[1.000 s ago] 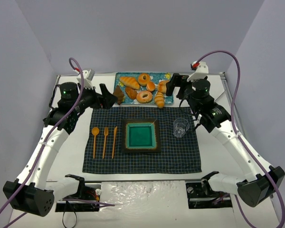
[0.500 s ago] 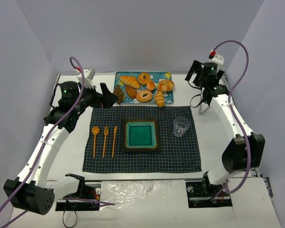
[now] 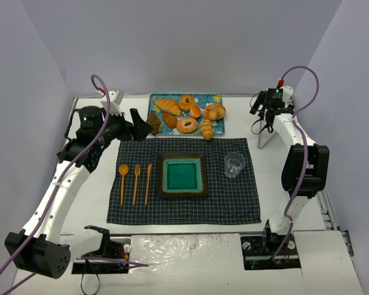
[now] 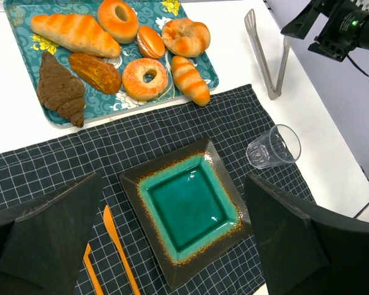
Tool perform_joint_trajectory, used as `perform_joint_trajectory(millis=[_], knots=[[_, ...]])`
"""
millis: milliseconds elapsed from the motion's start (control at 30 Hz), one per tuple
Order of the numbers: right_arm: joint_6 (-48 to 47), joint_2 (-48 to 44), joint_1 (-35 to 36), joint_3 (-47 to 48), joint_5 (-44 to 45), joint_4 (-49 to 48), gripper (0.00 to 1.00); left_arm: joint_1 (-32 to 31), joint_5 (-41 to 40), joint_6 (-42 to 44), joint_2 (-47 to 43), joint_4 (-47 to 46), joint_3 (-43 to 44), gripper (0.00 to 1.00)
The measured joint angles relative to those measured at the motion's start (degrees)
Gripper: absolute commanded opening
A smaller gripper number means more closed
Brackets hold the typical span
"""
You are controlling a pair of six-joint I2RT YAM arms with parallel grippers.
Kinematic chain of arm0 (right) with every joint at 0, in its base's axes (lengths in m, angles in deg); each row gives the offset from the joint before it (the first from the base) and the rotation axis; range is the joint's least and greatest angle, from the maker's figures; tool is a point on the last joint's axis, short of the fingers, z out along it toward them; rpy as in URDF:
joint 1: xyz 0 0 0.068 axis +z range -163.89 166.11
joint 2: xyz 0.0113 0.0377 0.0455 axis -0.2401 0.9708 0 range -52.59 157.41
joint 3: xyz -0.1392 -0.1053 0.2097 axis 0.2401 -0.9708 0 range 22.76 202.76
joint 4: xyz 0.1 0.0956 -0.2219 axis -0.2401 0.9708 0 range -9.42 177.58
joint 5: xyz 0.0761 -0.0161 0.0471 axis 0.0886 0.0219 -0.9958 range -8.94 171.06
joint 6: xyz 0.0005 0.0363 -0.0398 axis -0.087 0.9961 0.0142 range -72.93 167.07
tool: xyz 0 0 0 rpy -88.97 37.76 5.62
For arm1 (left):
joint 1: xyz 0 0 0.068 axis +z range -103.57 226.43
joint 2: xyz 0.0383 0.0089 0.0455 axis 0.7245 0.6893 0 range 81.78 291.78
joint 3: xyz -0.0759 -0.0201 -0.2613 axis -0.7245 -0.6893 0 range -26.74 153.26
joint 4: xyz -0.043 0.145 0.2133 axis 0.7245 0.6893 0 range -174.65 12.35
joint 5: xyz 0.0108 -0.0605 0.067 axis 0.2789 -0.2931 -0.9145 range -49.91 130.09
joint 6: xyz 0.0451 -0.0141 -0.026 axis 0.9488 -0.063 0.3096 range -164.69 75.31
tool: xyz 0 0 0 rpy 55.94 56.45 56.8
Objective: Place the bread
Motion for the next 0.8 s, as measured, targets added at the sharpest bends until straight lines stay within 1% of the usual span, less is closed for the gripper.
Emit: perform_joint_trajectory(millis=[333,800], knots=[[0.2,6.9,-3.3,0.7,0.1,0.0,1.0,0.0,-0.8,0.1,0.0,0.0,0.0,0.97],[0.4,12.8,-4.0,1.0,0.1,-0.2,1.0,0.0,-0.8,0.1,0.1,0.0,0.0,0.97]])
